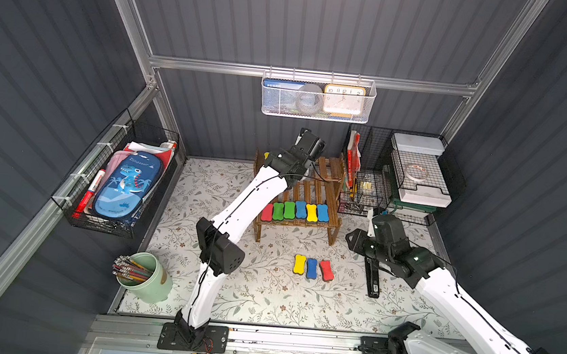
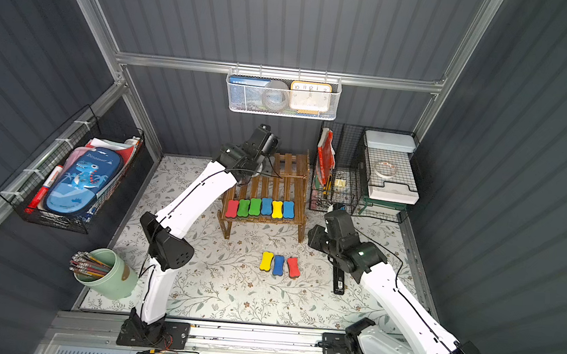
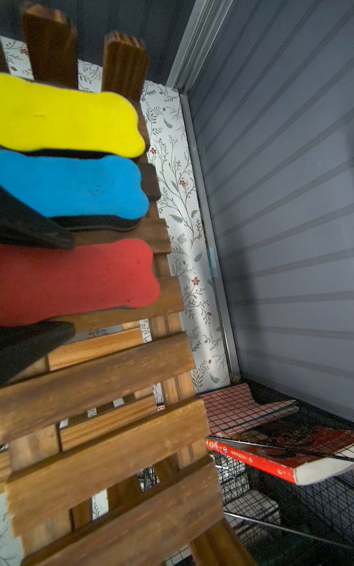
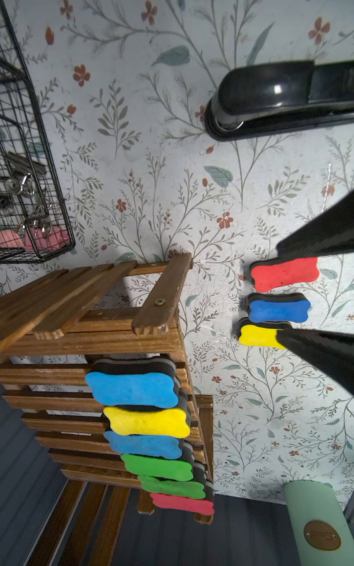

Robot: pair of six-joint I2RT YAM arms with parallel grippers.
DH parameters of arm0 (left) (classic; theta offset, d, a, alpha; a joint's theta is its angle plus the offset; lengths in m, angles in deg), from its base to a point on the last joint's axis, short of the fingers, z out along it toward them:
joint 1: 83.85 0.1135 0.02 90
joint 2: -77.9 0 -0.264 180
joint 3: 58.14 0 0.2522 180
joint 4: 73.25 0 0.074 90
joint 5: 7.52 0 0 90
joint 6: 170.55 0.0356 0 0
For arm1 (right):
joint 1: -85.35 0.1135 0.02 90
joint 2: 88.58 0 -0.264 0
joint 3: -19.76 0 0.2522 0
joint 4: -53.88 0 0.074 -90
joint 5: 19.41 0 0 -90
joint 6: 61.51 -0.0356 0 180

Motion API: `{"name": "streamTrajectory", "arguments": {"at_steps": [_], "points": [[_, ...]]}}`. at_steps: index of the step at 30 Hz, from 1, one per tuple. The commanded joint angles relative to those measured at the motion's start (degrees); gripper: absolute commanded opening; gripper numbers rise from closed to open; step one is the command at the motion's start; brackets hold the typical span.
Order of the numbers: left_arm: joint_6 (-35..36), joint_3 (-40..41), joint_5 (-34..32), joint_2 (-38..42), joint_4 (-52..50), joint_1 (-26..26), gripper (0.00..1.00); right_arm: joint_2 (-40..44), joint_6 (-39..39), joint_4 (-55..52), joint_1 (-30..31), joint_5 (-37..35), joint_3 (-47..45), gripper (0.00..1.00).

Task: Remove the whiteboard erasers from the shelf
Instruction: Pick up the whiteboard eraser from the shelf.

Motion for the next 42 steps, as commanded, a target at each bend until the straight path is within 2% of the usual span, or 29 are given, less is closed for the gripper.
{"name": "streamTrajectory", "arguments": {"at_steps": [1, 5, 10, 12, 14, 19, 25, 30, 35, 42], "points": [[0.19, 0.25, 2.68, 1.11, 0.05, -0.29, 0.42, 0.99, -0.59, 0.05, -0.22, 0.11, -0.47, 0.43], [-0.28, 0.25, 2.86, 0.53, -0.97, -0.53, 0.44, 1.04, -0.75, -0.07, -0.21, -0.02, -0.30, 0.43], [-0.16, -0.67, 0.96, -0.65, -2.90, -0.38, 0.57, 1.39, -0.86, -0.28, -0.20, 0.02, -0.17, 0.43], [-0.07, -0.67, 0.83, -0.82, -3.00, -0.43, 0.59, 1.52, -0.95, -0.31, -0.20, 0.00, -0.04, 0.43], [-0.05, -0.76, 0.91, -1.08, -3.00, -0.45, 0.56, 1.52, -1.00, -0.57, -0.25, -0.12, 0.14, 0.43], [0.02, -0.84, 1.52, -0.84, -1.89, -0.45, 0.41, 1.62, -0.68, -1.16, -0.24, -0.39, 0.69, 0.43], [-1.31, -0.77, 1.88, 2.19, -0.85, -0.66, 0.36, 2.13, -1.04, -1.04, -0.27, -0.65, 0.91, 0.43], [-2.24, 9.04, -0.18, 10.49, 2.60, -2.78, 0.34, 1.87, -0.96, -0.85, -0.20, -0.45, 1.63, 0.43], [-3.53, 23.20, -3.87, 20.72, 5.56, -6.71, 0.33, 2.40, -0.98, -0.72, -0.20, -0.41, 1.34, 0.43], [-9.74, 42.01, -7.13, 34.35, 4.78, -12.87, 0.33, 2.88, -1.09, -0.42, -0.24, -0.40, 0.87, 0.43]]}}
